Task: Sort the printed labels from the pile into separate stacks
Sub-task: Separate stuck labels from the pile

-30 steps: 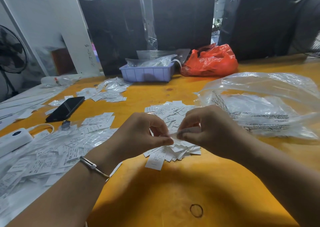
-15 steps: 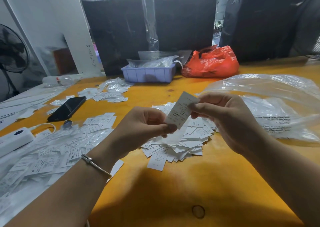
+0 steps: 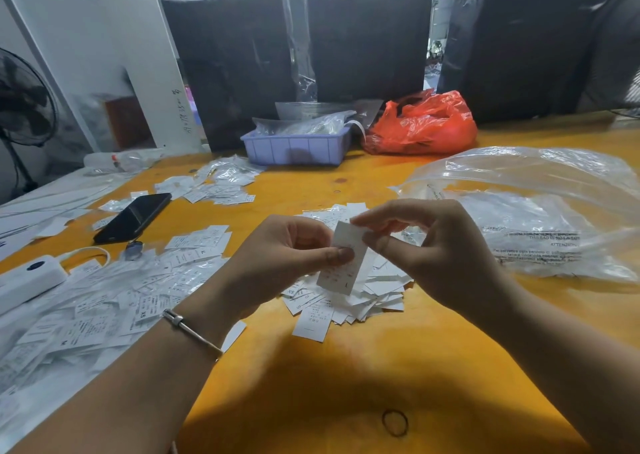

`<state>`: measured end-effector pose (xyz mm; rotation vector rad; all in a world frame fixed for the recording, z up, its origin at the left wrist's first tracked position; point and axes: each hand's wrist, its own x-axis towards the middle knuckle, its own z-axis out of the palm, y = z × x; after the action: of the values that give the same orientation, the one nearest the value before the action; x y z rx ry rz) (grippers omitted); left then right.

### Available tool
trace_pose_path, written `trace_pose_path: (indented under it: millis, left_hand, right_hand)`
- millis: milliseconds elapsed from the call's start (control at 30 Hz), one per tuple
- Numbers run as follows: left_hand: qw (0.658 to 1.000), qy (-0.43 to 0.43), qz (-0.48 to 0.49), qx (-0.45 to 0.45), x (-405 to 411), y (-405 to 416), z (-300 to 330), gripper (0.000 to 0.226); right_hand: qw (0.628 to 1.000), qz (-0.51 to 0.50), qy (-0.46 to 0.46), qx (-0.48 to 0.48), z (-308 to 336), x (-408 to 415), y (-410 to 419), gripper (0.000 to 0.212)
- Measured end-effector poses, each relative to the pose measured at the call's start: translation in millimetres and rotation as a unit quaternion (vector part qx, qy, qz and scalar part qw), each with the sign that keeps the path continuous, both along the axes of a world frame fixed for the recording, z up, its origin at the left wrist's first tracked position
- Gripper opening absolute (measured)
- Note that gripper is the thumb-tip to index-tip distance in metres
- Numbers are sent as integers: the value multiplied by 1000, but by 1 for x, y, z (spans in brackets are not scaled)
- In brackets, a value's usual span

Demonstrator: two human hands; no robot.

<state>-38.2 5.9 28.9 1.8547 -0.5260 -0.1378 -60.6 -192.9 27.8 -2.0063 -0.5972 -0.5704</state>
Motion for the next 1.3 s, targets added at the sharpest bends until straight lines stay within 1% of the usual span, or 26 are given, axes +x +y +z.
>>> trace_pose_path:
  millis: [133,200,267,367,433,500,533,600,633,700,733,833,900,1000,1100,1200,1267,1300]
  left_hand:
    - [1000,-8,6,17,1,1,0,32]
    - [999,-13,9,34,2,1,-1,34]
    - [999,-14,10,35,3,1,-2,36]
    - [999,-22,13,29,4,3,-1,30]
    - [999,-30,24,35,5,6,2,26]
    - [997,-32,40,54,7,14,7,30]
    - [996,-35,53,70,9,20,9,30]
    - [989,-49,89,112,14,32,14,18]
    - [983,-54,109,135,16,39,15,10]
    - [966,-61,148,205,22,50,14,6]
    - [949,-66,167,260,26,55,13,6]
    - [872,-74,217,432,33,68,7,9]
    - [842,-67,230,482,35,75,4,13]
    - [824,-49,231,515,35,80,3,16]
    - [816,-36,239,526,34,78,3,13]
    - [814,-51,262,516,35,75,2,10]
    - [815,-72,276,504,36,72,2,6]
    - [817,-81,280,497,36,69,1,5]
  right_hand:
    - [998,45,19,-28,-1,1,0,17]
    - [997,62,19,-37,-2,2,-2,12]
    - [997,61,7,-49,-2,3,-2,9]
    - [997,53,12,-60,-4,5,-3,10]
    - [998,13,12,-60,-4,9,-6,11]
    - [996,-71,-2,-55,-4,17,-15,9]
    - [990,-127,-4,-67,-4,22,-22,8]
    - [963,-236,21,-126,-4,32,-35,10]
    - [948,-276,41,-155,-6,35,-41,12]
    - [922,-331,73,-189,-10,42,-53,16]
    - [910,-352,87,-201,-12,45,-59,19]
    - [872,-389,145,-260,-17,54,-72,30]
    - [845,-400,174,-309,-22,60,-77,31]
    - [825,-412,179,-342,-30,66,-82,32]
    - [817,-425,174,-348,-31,70,-85,25]
    - [827,-428,164,-325,-30,71,-86,10]
    - [831,-432,153,-315,-30,72,-87,9]
    - [829,-436,145,-318,-31,74,-87,12]
